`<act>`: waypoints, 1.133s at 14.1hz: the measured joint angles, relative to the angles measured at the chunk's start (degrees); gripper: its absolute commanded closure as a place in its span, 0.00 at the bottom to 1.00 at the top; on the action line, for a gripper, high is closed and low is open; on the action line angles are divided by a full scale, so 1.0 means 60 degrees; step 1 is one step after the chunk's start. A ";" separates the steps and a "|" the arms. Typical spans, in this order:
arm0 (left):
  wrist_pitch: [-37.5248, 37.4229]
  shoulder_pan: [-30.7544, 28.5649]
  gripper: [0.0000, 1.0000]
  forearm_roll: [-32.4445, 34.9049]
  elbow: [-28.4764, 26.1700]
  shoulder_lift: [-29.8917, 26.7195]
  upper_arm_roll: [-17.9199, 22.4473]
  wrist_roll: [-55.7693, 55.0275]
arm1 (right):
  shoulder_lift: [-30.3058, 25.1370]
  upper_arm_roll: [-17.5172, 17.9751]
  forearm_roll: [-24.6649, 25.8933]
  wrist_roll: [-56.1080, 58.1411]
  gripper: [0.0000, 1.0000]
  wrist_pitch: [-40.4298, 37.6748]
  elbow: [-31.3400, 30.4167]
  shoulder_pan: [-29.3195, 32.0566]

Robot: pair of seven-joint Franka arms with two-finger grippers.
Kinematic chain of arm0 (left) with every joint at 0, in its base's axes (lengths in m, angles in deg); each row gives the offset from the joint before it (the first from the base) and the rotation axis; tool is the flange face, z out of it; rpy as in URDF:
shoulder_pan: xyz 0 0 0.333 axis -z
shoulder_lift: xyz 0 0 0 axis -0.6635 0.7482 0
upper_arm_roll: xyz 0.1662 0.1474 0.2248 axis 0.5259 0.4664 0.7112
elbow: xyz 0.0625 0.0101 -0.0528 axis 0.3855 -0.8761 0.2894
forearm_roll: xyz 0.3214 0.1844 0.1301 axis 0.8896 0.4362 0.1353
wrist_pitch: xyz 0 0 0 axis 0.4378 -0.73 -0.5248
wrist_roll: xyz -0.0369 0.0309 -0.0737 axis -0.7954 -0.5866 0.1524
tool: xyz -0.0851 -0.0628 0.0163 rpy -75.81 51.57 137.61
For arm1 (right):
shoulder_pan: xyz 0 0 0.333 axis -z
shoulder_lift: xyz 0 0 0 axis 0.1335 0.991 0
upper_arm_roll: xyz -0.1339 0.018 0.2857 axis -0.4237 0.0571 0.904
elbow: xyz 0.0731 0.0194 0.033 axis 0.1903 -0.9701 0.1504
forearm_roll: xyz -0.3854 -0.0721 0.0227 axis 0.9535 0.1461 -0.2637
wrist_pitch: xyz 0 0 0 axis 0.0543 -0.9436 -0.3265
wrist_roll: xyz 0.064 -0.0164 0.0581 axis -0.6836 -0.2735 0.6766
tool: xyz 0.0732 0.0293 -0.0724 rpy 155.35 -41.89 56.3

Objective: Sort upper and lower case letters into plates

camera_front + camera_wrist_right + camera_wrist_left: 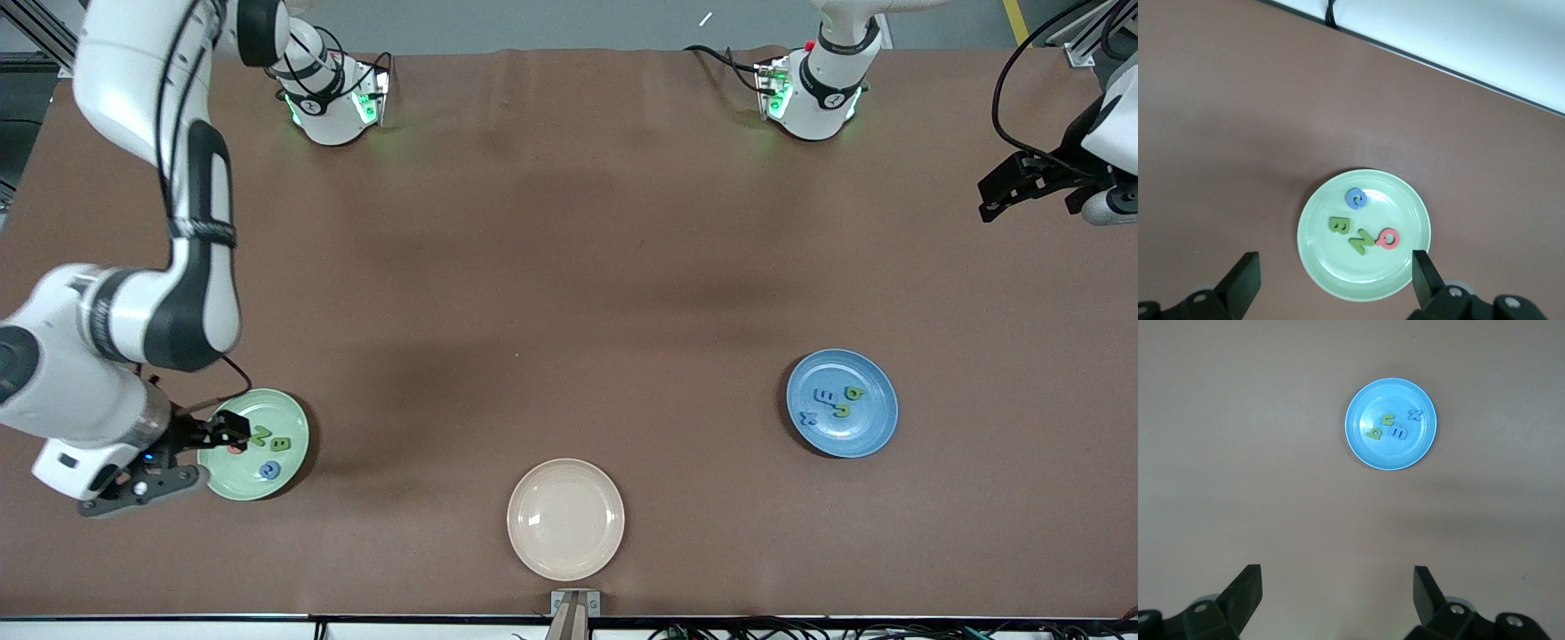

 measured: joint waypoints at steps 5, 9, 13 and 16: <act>-0.0029 -0.0114 0.00 0.0000 -0.0030 0.0034 0.0019 0.0572 | -0.1447 0.0091 0.0256 -0.0515 0.00 -0.1642 -0.0059 0.0519; -0.0029 -0.0067 0.00 -0.0074 -0.0034 0.0116 -0.0077 0.0572 | -0.2310 0.2625 0.1967 -0.2154 0.00 -0.1724 -0.0093 0.2083; -0.0029 -0.0060 0.00 -0.0156 -0.0074 0.0188 -0.0146 0.0575 | -0.3477 0.4623 0.2970 -0.3942 0.00 -0.1758 -0.0898 0.2865; -0.0029 -0.0065 0.00 -0.0520 -0.0085 0.0184 -0.0177 0.0527 | -0.4850 0.5524 0.3057 -0.4788 0.00 -0.1494 -0.2299 0.3419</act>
